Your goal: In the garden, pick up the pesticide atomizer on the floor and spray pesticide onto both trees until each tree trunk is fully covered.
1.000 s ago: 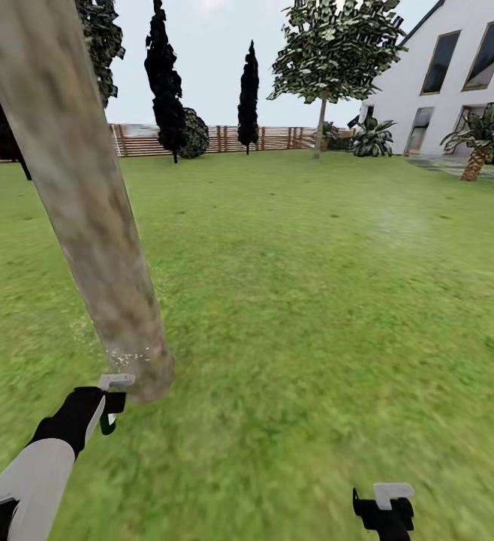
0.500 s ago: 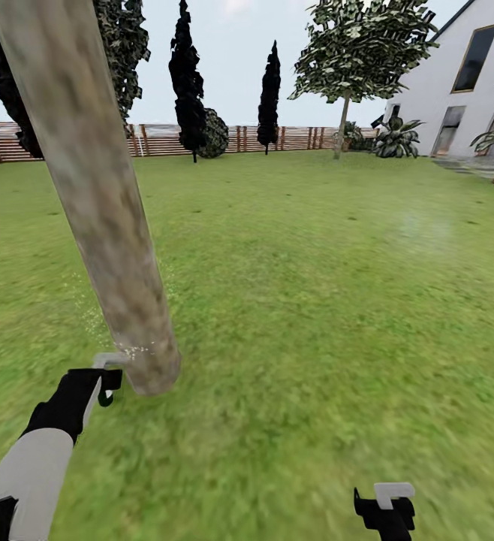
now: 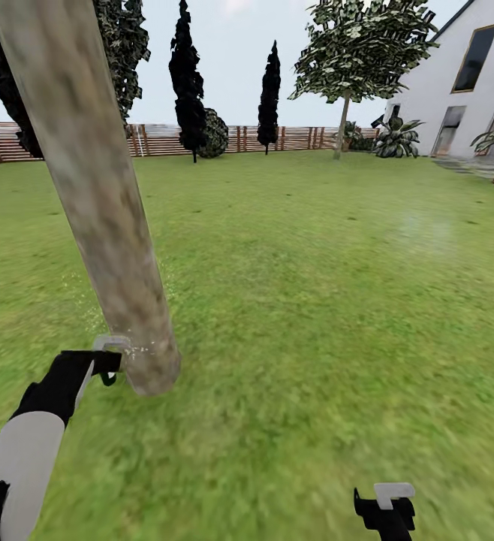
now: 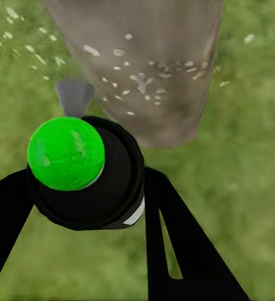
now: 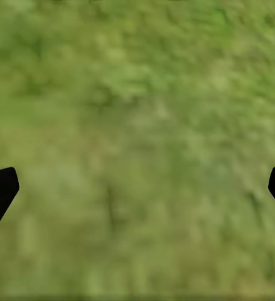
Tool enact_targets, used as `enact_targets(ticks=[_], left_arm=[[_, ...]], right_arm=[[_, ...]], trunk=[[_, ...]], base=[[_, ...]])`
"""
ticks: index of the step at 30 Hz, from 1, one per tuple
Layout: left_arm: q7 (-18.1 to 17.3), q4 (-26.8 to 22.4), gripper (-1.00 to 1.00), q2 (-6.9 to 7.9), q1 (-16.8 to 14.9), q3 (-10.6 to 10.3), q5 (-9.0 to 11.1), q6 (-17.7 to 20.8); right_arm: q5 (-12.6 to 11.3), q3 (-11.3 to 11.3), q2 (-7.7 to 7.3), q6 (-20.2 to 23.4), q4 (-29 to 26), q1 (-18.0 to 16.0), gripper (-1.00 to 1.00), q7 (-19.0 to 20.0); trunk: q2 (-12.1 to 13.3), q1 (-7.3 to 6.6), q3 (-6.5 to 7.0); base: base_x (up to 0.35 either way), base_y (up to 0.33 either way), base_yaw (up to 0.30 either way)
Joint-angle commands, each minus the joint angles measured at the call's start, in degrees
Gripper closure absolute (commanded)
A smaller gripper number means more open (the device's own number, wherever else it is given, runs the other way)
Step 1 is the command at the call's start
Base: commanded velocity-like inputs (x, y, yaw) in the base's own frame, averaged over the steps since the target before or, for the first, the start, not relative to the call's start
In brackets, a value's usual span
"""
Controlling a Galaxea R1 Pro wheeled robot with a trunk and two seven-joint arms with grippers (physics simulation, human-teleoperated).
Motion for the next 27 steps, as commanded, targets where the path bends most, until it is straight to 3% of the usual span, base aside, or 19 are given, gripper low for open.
enact_targets(ticks=[1,3,8,11,14,18,22,27], left_arm=[[-0.69,-0.07,1.0,1.74,-0.12,0.18,0.06,1.19],[-2.38,-0.1,1.0,2.25,-0.11,0.14,0.07,2.01],[-5.96,-0.25,1.0,0.86,-2.61,-0.35,0.13,2.38],[-9.53,-0.25,1.0,1.71,-4.89,-2.12,0.0,4.87],[-10.42,-1.71,1.0,2.92,-5.52,-2.26,-0.02,5.96],[-11.1,-4.86,1.0,2.47,-5.59,-2.46,0.12,7.39],[-15.25,-7.76,1.0,3.19,-5.93,-2.48,-0.14,9.19],[-15.52,-10.4,1.0,3.4,-5.91,-2.53,-0.35,11.52]], right_arm=[[0.6,-0.43,0.01,-0.21,0.07,-0.04,-1.0,-0.17],[0.6,-0.43,0.01,-0.19,0.07,-0.04,-1.0,-0.17],[0.6,-0.43,0.01,-0.22,0.07,-0.04,-1.0,-0.17],[0.6,-0.43,0.01,-0.18,0.07,-0.04,-1.0,-0.17],[0.6,-0.43,0.01,-0.19,0.07,-0.04,-1.0,-0.17],[0.6,-0.43,0.01,-0.21,0.07,-0.04,-1.0,-0.17],[0.6,-0.43,0.01,-0.22,0.0,-0.04,-1.0,-0.17],[0.56,-0.45,0.05,-0.23,-0.02,-0.04,-1.0,-0.17]], trunk=[[-0.02,-0.01,-0.05],[-0.02,-0.01,-0.05],[-0.02,-0.01,-0.05],[-0.02,-0.01,-0.05],[-0.02,-0.01,-0.05],[-0.02,-0.01,-0.05],[-0.02,-0.01,-0.05],[-0.02,-0.01,-0.05]], base=[[0.0,0.0,0.0],[0.0,0.0,0.0],[0.0,0.0,0.0],[0.0,0.0,0.0],[0.0,0.0,0.0],[0.0,0.0,0.0],[0.0,0.0,0.0],[0.0,0.0,0.087]])
